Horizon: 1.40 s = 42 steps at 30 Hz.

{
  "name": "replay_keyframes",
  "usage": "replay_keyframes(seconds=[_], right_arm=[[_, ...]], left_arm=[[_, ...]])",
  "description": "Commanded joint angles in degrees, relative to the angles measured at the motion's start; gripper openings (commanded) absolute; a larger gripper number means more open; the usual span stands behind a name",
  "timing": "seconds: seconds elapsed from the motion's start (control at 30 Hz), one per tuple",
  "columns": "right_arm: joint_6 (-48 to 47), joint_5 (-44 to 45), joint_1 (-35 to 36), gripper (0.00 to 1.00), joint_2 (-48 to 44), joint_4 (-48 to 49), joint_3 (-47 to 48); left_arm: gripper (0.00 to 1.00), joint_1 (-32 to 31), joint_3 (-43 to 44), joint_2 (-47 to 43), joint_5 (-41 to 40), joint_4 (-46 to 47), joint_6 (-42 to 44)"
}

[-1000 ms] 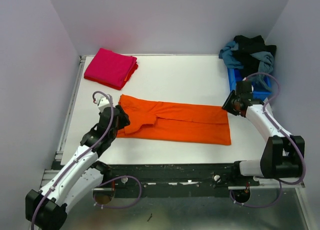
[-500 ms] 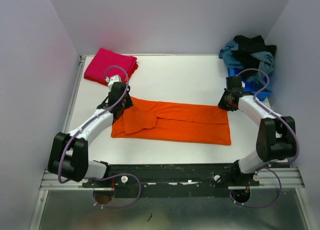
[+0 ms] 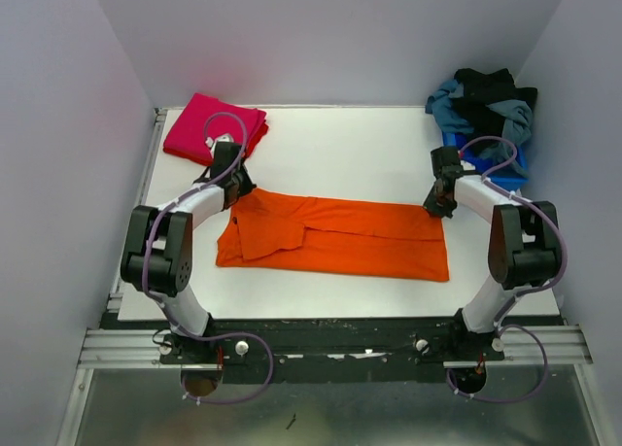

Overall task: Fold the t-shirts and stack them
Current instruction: Fold the other side of the tshirt into a rectangle

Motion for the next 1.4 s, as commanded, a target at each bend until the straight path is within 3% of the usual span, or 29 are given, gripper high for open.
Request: replay_keyframes(seconds=[0.0, 0.43, 0.63, 0.77, 0.87, 1.13, 1.2, 1.27, 1.37], right_arm=[[2.08, 1.59, -0.51, 0.01, 1.67, -2.00, 1.87], [3.22, -0.26, -3.85, 0.01, 5.98, -6.92, 5.38], [4.02, 1.23, -4.47, 0.01, 5.99, -8.25, 6.35], [-0.01, 0.46, -4.03, 0.01, -1.64, -4.05, 3.99], [-5.29, -6.82, -2.45, 0.01, -8.24, 3.16, 0.82], [-10.57, -22.57, 6.33, 0.01, -11.42, 7.39, 0.46], [-10.66, -24.86, 10.81, 0.01, -10.37, 8.62, 0.90], [-10.14, -26.18, 15.55, 0.01, -8.62, 9.59, 1.95], [-7.77, -28.55, 20.74, 0.01, -5.28, 11.17, 4.76]], left_arm=[[0.00, -0.09, 3.66, 5.95, 3.72, 0.14, 0.39], [0.00, 2.11, 8.07, 12.56, -4.71, -8.66, -1.71], [0.00, 2.55, 7.19, 10.54, -5.51, -7.52, -0.40], [0.00, 0.37, 4.56, 3.53, -7.43, -2.52, 3.20], [0.00, -2.89, 3.76, -1.93, -14.20, -1.45, 5.58], [0.10, -3.34, -0.44, -10.28, -15.36, -2.78, 3.75], [0.09, -3.34, -3.17, -11.87, -13.08, -1.98, 1.99], [0.00, -3.34, -5.89, -12.93, -12.02, -1.20, 0.23], [0.00, -2.64, -9.85, -13.72, -12.54, 1.52, -1.79]])
